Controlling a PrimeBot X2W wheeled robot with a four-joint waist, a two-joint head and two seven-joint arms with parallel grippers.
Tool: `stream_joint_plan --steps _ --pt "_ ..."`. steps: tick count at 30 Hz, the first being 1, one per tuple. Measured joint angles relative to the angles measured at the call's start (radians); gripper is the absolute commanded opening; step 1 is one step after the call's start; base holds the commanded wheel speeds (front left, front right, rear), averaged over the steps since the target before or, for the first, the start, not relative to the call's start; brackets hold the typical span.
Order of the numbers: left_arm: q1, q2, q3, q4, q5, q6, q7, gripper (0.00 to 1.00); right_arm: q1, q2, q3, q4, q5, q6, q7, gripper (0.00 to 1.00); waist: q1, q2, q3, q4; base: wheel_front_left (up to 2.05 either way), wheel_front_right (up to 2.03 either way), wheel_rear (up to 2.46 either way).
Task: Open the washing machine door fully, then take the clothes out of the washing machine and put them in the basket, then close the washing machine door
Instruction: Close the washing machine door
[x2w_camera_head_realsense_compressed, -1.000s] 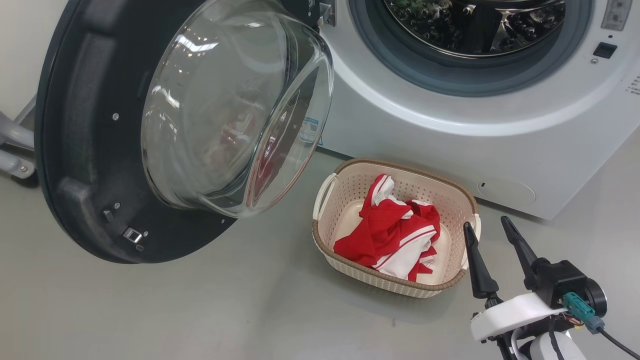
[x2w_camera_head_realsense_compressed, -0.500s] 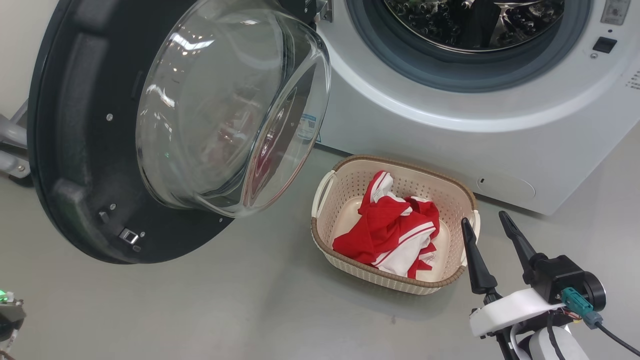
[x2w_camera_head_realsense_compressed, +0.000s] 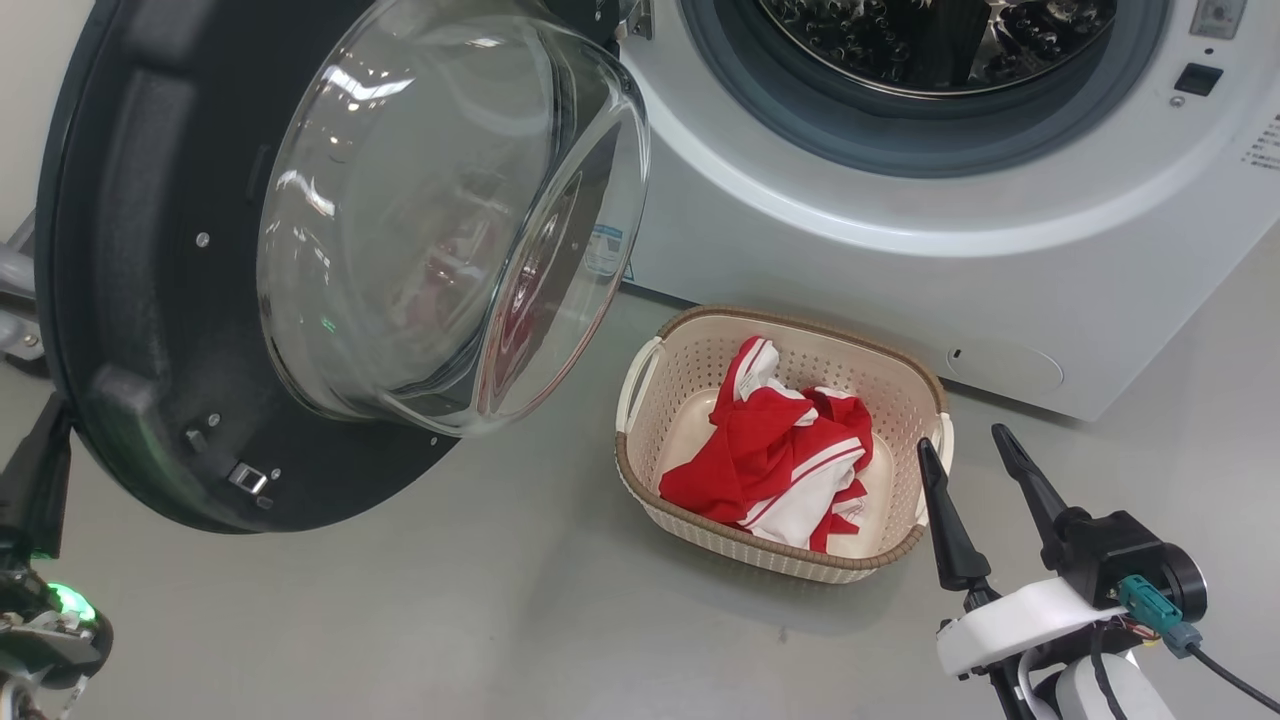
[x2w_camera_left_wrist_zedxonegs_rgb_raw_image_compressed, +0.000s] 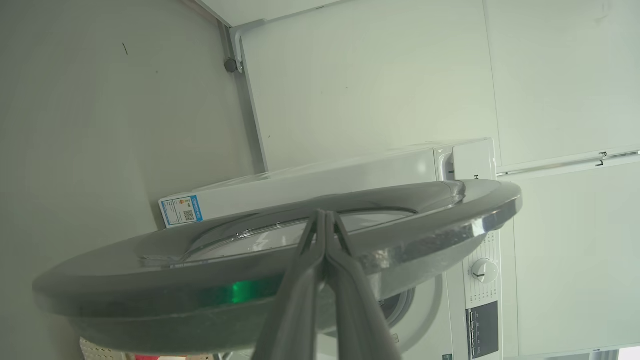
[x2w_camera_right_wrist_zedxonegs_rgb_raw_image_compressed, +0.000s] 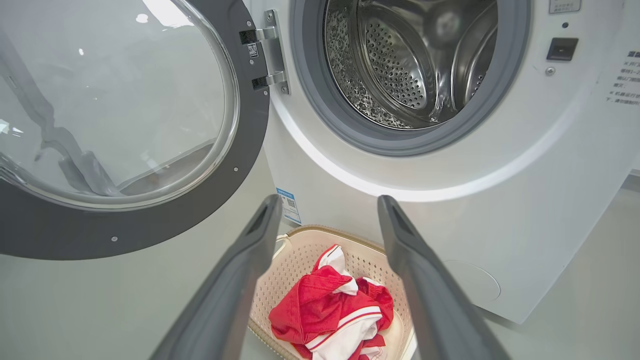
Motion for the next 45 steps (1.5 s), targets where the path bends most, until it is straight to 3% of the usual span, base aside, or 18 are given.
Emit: stream_joint_plan --steps 11,25,39,45 --pt "0.024 -0.002 -0.021 -0.013 -0.063 -0.009 0.136 0.00 -0.004 0.000 0.000 0.002 0.000 0.000 0.000 1.00 0.0000 0.0000 0.005 -0.001 0.00 0.00 0.00" --pt "0.063 -0.056 -0.045 -0.134 -0.106 -0.009 0.290 0.00 -0.035 0.000 0.009 0.001 -0.006 0.000 0.000 1.00 0.0000 0.0000 0.031 -0.025 0.00 0.00 0.00" --pt "0.116 -0.157 -0.091 -0.244 -0.092 -0.010 0.391 0.00 -0.073 0.000 0.026 0.002 -0.009 0.002 0.000 1.00 -0.0001 0.0000 0.058 -0.112 0.00 0.00 0.00" --pt "0.122 -0.173 -0.123 -0.271 -0.053 -0.010 0.428 0.00 -0.086 0.001 0.036 0.002 -0.007 0.002 0.000 1.00 -0.0001 0.0000 0.070 -0.169 0.00 0.00 0.00"
